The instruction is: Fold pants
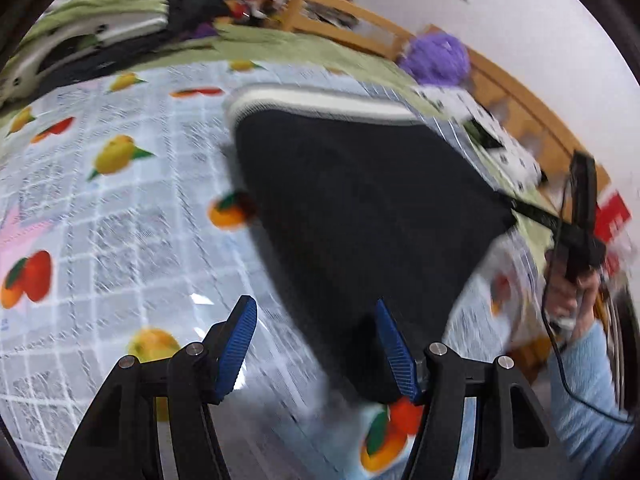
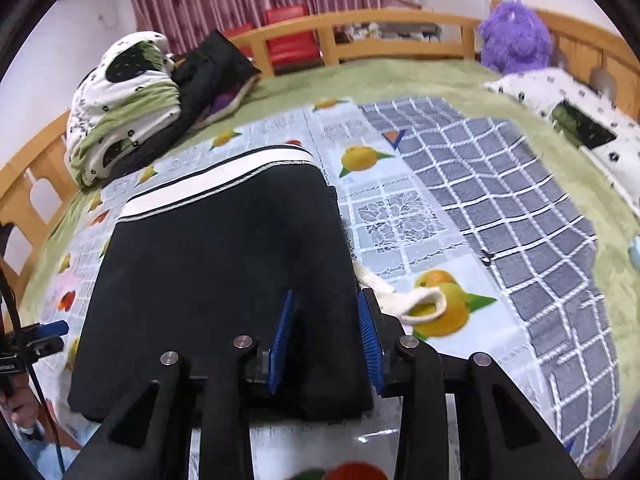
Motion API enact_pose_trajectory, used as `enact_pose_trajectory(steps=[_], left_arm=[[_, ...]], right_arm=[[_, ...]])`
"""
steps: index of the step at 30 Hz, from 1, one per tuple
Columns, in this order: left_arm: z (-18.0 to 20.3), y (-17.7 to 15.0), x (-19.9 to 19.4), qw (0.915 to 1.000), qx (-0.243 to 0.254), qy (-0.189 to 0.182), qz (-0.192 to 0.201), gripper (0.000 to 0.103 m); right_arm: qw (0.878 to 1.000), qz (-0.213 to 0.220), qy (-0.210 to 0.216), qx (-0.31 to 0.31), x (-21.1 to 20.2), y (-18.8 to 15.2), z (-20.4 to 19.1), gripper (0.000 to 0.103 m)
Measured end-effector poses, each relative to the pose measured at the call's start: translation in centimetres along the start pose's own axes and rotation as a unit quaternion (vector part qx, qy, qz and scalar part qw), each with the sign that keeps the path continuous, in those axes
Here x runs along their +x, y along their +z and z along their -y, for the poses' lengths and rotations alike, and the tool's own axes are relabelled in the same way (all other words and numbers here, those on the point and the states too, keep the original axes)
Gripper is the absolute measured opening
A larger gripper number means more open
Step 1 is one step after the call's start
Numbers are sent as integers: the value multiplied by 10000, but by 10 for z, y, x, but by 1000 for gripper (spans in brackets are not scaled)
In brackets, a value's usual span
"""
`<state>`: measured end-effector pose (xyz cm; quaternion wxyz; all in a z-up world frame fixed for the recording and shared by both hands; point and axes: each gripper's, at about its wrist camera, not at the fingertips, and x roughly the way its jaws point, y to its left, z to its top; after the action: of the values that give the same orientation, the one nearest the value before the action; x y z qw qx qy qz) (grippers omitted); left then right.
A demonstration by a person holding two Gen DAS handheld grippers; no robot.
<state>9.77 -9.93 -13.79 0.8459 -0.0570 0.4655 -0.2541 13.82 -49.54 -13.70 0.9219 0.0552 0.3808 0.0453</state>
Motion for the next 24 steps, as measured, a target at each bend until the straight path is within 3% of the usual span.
enact_pose_trajectory(steps=[3, 8, 10, 12, 13, 14, 16, 20, 22, 24], left_arm=[[11, -14, -1, 9995, 109, -238, -195, 59], [33, -36, -4, 9968, 496, -421, -474, 60], [44, -43, 5, 9963, 653, -175, -538, 60], [52, -44, 17, 9962, 692, 333, -414, 60], [52, -42, 21, 9959, 664, 509, -345, 56], [50, -40, 23, 9954, 597, 722, -204, 45], [39, -36, 17, 9974, 274, 662, 59, 21], [14, -31, -19, 9931, 68, 897, 758, 15], [-3, -28, -23, 9928, -75, 972, 697, 14], [-20, -28, -19, 9967, -206, 678, 395, 18]], right_arm=[[9990, -400, -197, -16, 19, -14, 2, 36], [9972, -463, 140, 566, 13, -16, 16, 37], [9969, -460, 139, 617, 9, -17, 14, 37], [9962, -533, 103, 679, 10, -19, 13, 37], [9960, -558, 94, 686, 11, -21, 14, 37], [9959, -575, 80, 689, 13, -22, 14, 37], [9947, -669, 110, 769, 16, -28, 17, 37], [9928, -869, 434, 696, 12, -36, 13, 37], [9934, -863, 594, 461, 7, -37, 4, 37], [9958, -666, 580, 241, -1, -35, -4, 38]])
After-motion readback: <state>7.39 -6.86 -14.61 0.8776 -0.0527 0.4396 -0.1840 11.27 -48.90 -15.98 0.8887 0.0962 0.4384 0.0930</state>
